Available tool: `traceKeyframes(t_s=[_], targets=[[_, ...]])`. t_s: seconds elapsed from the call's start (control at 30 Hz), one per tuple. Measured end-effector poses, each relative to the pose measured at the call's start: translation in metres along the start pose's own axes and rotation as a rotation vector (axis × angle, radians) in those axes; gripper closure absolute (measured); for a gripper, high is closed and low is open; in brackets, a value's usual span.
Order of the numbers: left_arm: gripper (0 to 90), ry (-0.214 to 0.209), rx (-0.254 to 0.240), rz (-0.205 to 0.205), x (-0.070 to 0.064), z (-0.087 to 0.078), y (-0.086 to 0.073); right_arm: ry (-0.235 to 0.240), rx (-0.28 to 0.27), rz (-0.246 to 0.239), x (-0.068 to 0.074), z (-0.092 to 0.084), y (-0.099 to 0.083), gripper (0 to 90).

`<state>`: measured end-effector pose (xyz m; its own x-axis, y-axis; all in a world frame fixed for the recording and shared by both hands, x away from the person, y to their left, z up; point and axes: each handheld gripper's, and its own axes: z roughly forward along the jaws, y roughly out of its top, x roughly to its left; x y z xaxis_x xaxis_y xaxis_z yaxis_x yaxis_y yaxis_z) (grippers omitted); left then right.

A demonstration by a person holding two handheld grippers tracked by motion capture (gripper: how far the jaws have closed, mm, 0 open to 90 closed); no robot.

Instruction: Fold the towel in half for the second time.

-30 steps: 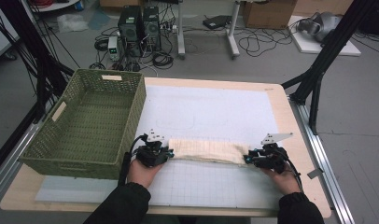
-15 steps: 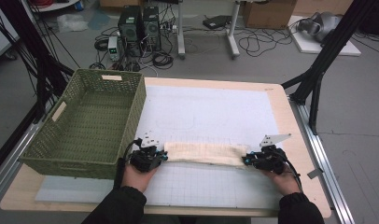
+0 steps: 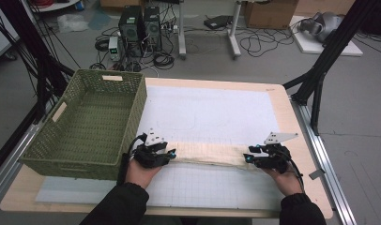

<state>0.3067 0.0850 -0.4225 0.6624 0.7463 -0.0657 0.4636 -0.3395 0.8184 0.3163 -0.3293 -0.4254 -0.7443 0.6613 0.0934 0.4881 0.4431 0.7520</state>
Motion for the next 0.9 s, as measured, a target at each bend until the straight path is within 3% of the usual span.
traceKeyframes(t_s=[0.3, 0.4, 0.63, 0.9], targets=[[52.3, -0.046, -0.014, 0.054, -0.002, 0.003, 0.018, -0.005, -0.02, 0.02, -0.001, 0.0, 0.002, 43.1], [51.5, -0.065, 0.0, 0.088, -0.005, 0.005, 0.022, -0.002, -0.018, 0.015, 0.001, 0.001, 0.003, 42.1], [48.9, -0.109, 0.007, 0.12, -0.008, 0.012, 0.033, -0.004, 0.003, -0.003, 0.005, 0.002, 0.003, 40.4], [48.6, -0.127, 0.045, 0.174, -0.018, 0.022, 0.038, -0.024, 0.01, -0.01, 0.005, 0.001, 0.003, 39.2]])
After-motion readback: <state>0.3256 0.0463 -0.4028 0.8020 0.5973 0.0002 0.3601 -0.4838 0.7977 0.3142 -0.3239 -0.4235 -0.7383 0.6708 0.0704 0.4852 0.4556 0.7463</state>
